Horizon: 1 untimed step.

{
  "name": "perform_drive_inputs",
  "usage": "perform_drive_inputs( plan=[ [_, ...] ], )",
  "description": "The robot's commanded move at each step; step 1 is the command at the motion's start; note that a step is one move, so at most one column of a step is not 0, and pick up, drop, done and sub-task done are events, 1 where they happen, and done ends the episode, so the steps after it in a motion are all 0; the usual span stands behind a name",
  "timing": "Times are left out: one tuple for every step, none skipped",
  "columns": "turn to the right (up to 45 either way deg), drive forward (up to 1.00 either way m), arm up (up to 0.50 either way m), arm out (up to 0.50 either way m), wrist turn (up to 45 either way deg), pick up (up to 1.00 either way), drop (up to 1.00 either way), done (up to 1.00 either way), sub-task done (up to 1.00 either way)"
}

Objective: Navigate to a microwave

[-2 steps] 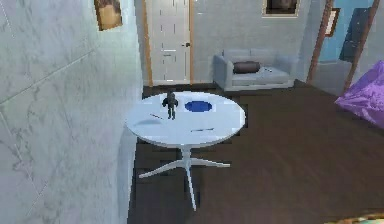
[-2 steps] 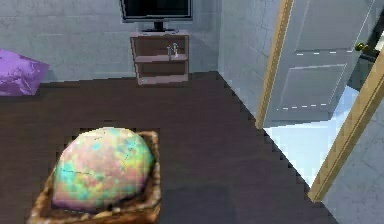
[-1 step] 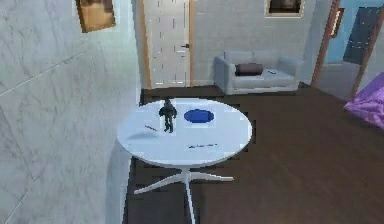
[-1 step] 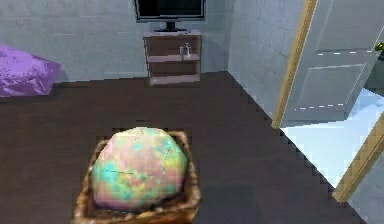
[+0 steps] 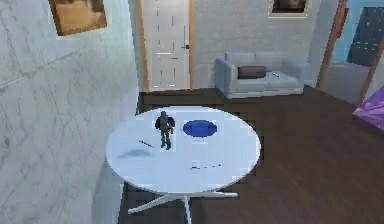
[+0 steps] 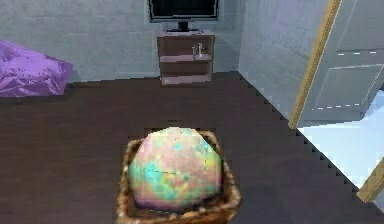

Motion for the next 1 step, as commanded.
perform_drive_inputs(
  plan=[
    [45.0,0.00,0.00,0.00,0.0,0.00,0.00,0.00,0.00]
  ],
)
